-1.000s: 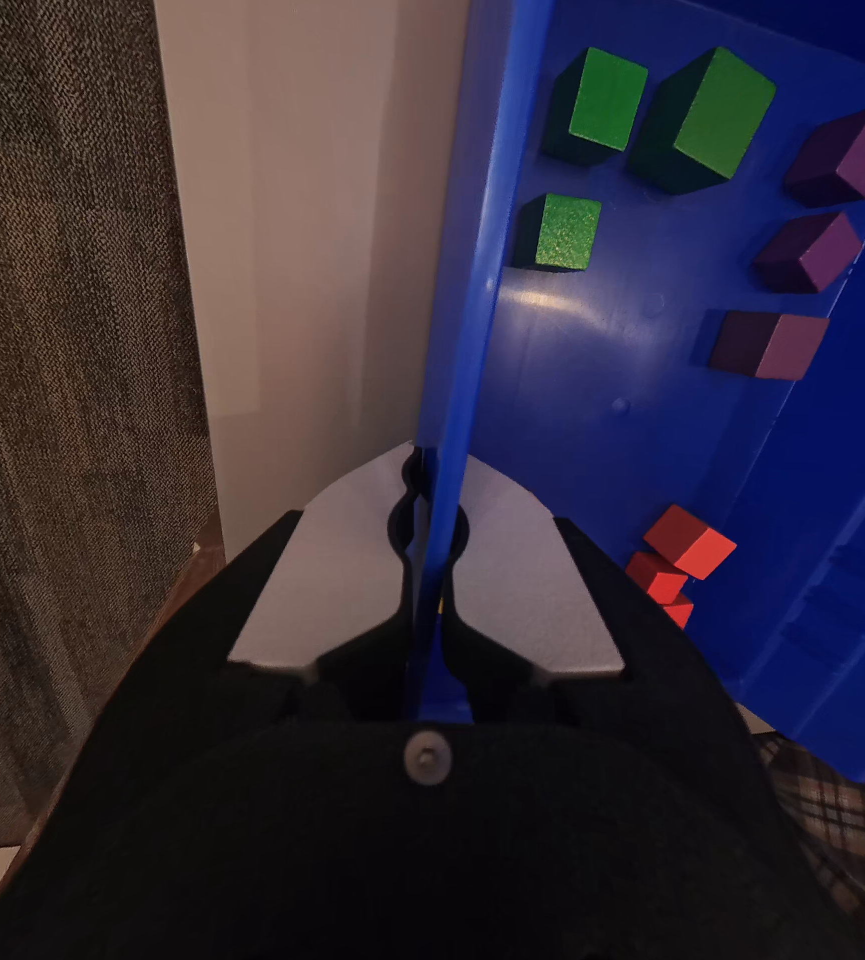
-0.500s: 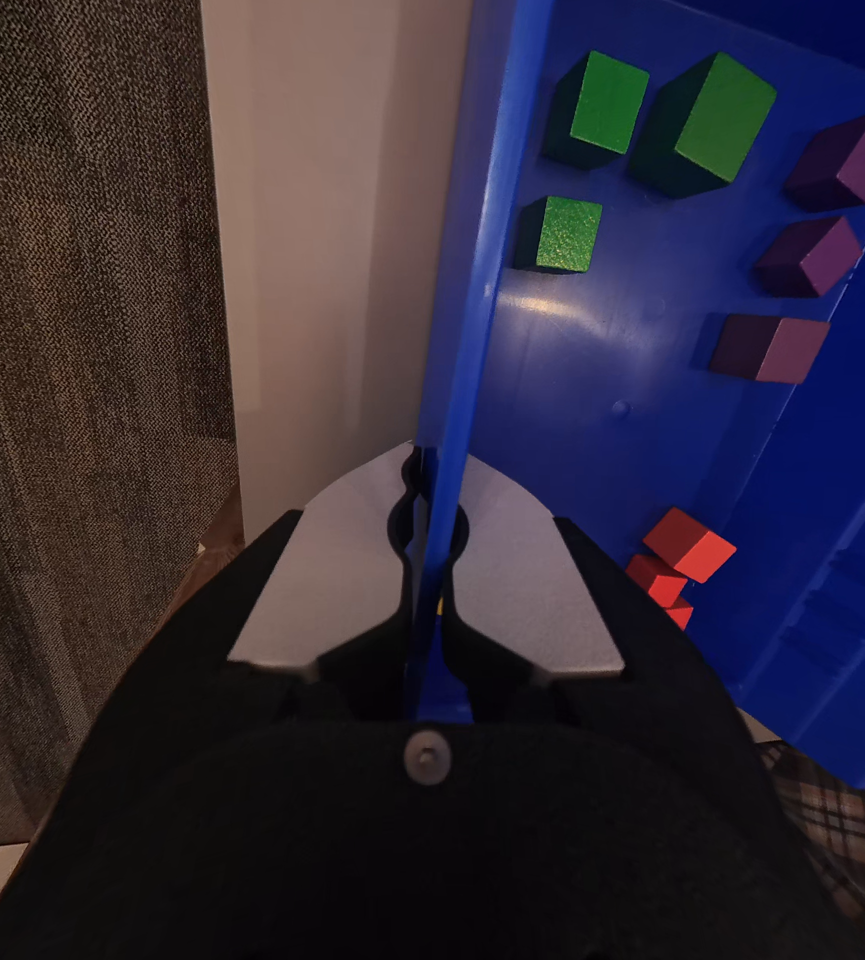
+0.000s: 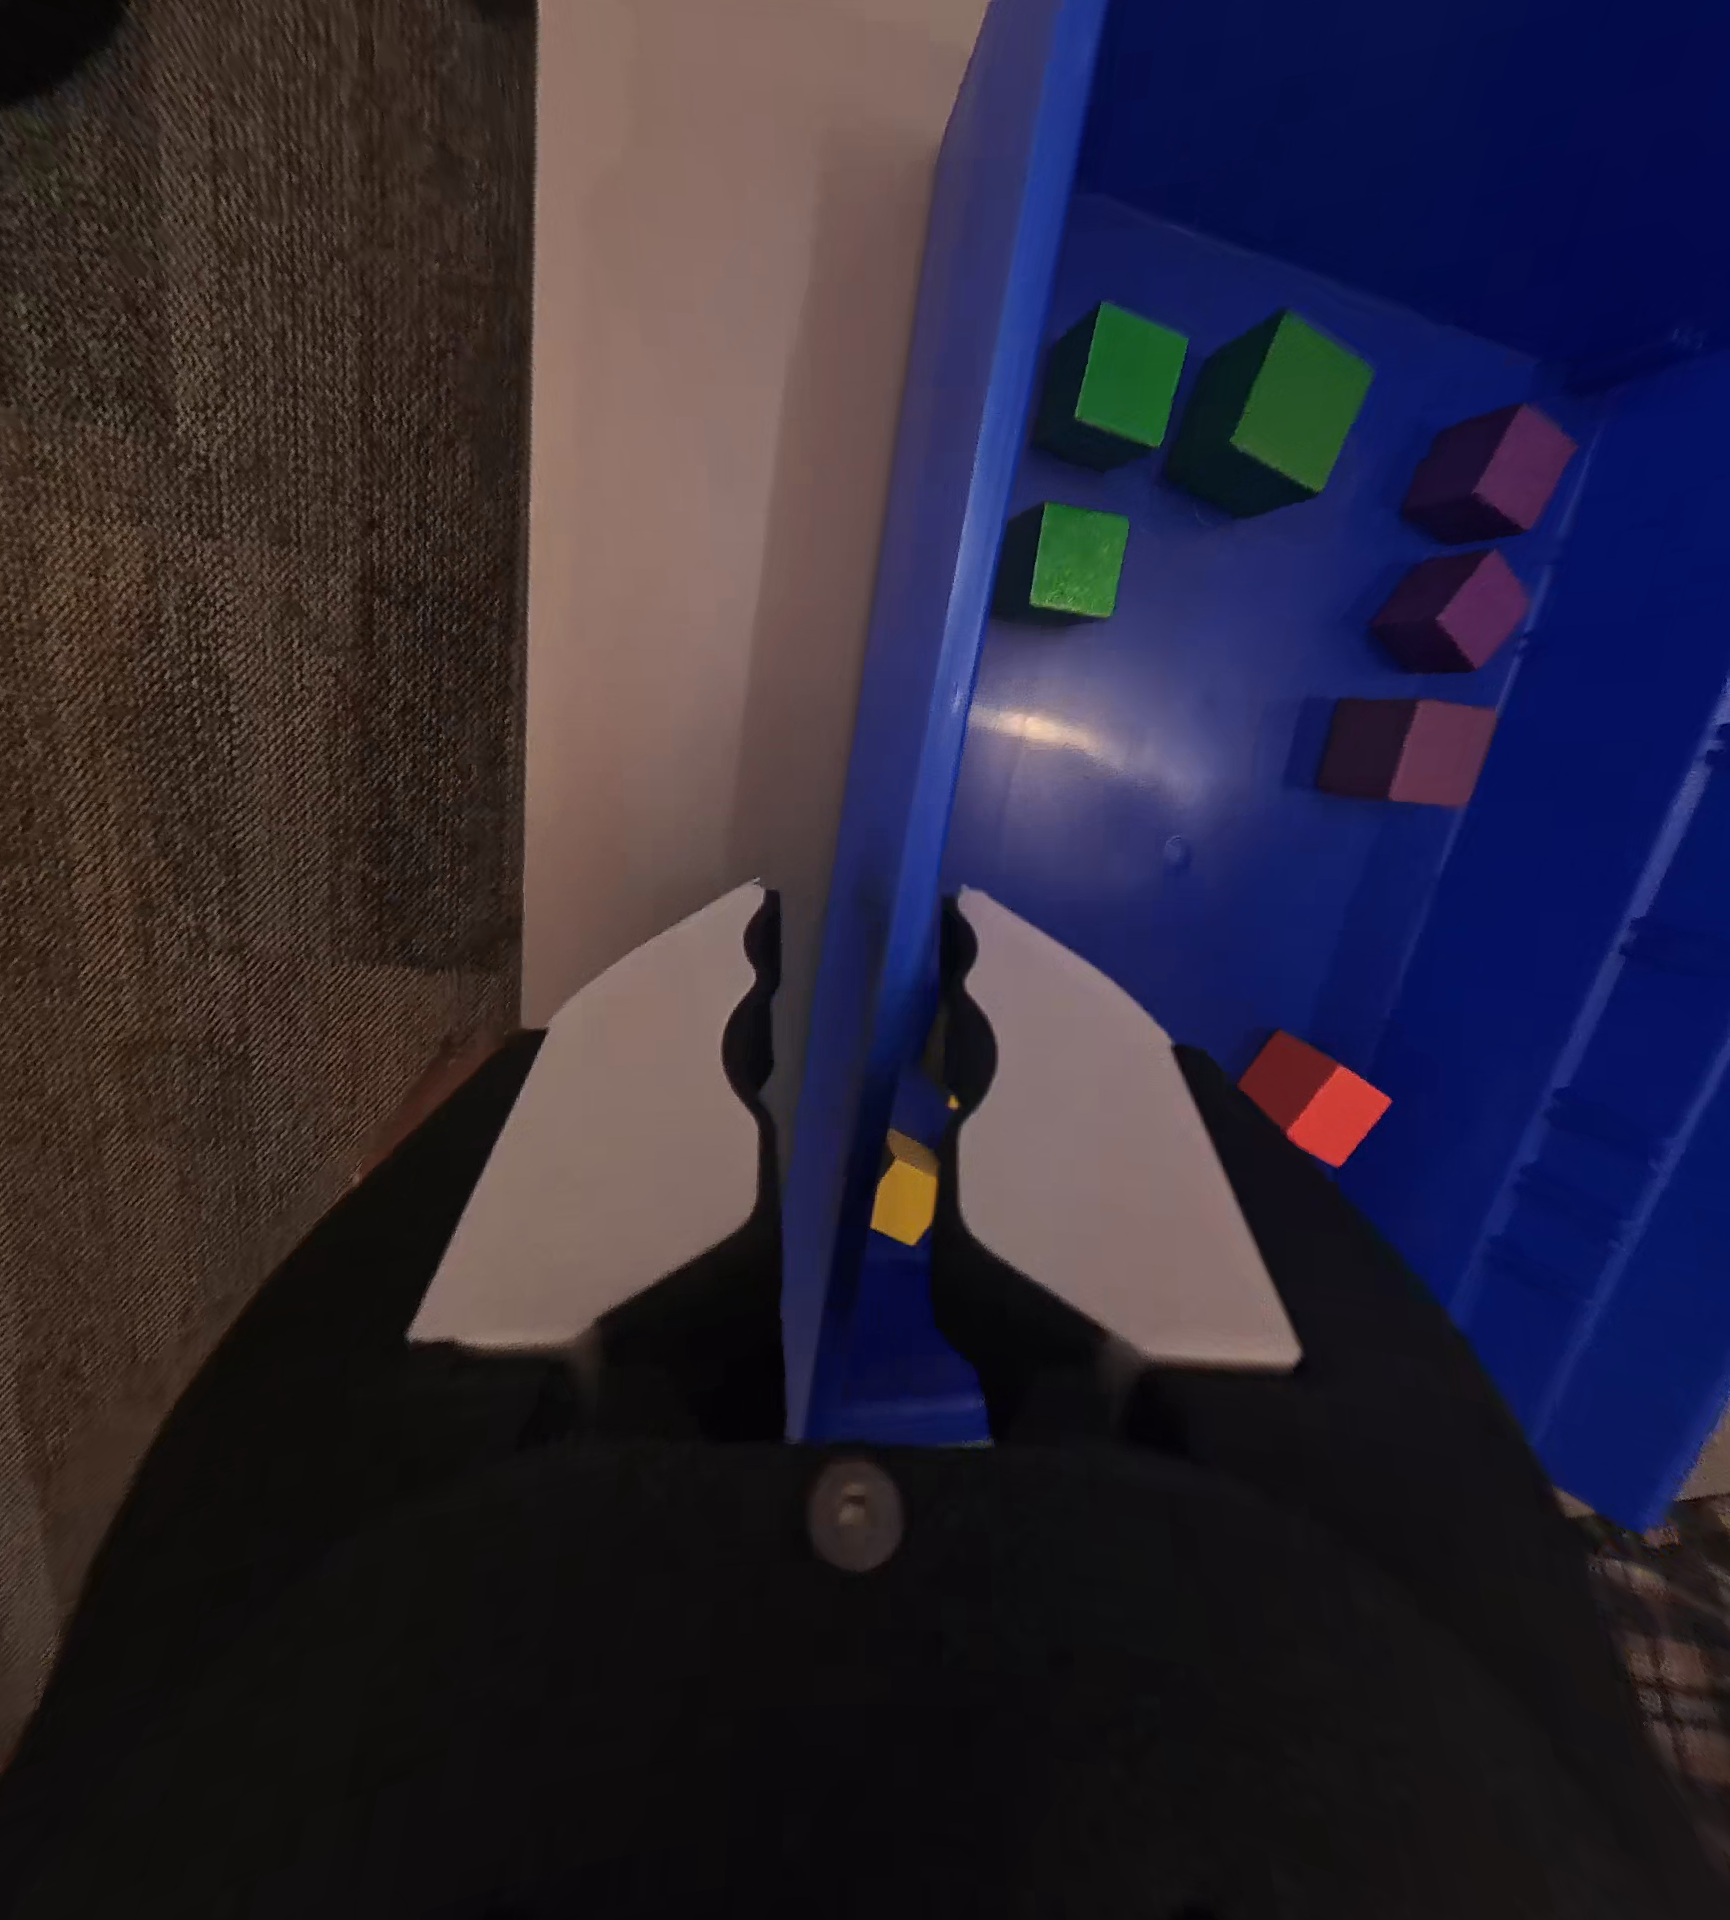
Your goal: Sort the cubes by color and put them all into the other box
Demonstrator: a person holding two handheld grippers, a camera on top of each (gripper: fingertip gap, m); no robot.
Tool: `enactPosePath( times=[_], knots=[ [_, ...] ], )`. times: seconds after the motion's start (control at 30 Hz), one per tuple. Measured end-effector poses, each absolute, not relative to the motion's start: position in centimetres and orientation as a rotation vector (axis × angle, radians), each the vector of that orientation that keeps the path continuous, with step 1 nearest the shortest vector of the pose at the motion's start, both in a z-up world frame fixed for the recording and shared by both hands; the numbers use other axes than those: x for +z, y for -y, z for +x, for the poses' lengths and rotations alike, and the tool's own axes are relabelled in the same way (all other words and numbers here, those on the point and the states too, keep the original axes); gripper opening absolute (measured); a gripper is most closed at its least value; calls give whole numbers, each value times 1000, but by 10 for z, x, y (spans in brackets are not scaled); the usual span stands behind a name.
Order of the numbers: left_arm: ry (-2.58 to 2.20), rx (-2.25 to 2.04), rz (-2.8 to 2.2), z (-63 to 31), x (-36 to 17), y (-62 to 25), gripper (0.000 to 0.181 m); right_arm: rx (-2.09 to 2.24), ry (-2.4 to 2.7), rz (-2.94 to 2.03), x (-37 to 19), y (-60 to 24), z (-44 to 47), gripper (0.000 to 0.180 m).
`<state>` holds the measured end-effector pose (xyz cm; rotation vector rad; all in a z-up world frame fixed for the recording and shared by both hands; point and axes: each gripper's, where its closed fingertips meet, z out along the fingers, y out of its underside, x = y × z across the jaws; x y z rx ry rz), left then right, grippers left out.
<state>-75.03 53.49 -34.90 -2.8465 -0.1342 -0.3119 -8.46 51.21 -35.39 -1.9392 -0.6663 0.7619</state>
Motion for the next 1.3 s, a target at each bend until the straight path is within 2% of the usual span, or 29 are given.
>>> enactPosePath(
  times=[0.23, 0.47, 0.7, 0.87, 1.0, 1.3],
  knots=[
    [128, -329, -2515, -749, -273, -552, 62, 762, 669, -1915, -347, -511, -86, 65],
    [3, -253, -2234, -700, -175, -570, 70, 753, 675, -1913, -347, -511, -87, 65],
    [-296, -361, -2084, -555, -118, -574, 71, 749, 672, -1915, -349, -513, -87, 65],
    [-526, -445, -2036, -445, -125, -559, 73, 744, 670, -1913, -348, -513, -86, 65],
    [-647, -552, -1996, -376, -150, -545, 74, 745, 669, -1910, -348, -514, -86, 65],
    [-688, -643, -1974, -316, -265, -546, 72, 717, 655, -1890, -341, -515, -82, 66]
  ],
)
